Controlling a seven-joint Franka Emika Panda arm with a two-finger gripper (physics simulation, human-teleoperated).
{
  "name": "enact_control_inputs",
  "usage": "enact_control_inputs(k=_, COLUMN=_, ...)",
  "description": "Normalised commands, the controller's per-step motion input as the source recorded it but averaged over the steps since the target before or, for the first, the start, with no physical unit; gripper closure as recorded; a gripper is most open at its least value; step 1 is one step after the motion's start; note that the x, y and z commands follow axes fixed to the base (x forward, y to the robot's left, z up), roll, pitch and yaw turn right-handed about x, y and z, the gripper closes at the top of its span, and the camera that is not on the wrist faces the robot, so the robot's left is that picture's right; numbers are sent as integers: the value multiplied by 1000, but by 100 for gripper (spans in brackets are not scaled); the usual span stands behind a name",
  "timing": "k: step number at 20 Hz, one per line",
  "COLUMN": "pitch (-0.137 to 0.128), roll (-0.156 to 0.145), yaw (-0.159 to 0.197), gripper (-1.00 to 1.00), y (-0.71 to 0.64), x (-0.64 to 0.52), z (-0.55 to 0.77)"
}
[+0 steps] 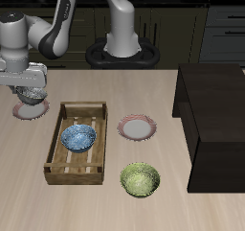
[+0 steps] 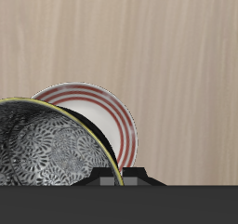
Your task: Place the black bowl onto the plate that is next to the blue bowl
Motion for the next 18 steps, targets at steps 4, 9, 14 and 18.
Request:
enact_control_inputs(k=4, pitch=21, roll=-39, yaw=32, gripper=100, y=-66, x=59, z=-133)
enact_control_inputs(k=9, pitch=23, roll=-18, yaw=14, gripper=-100, y=-17, x=73, z=-29)
enact_control_inputs(k=14, pitch=-19, roll=43, yaw=35, gripper=-100, y=149, x=-88, z=109)
enact_control_inputs(k=18, pitch=-22, roll=20, yaw=1, gripper=-100, y=152, x=-92, z=258)
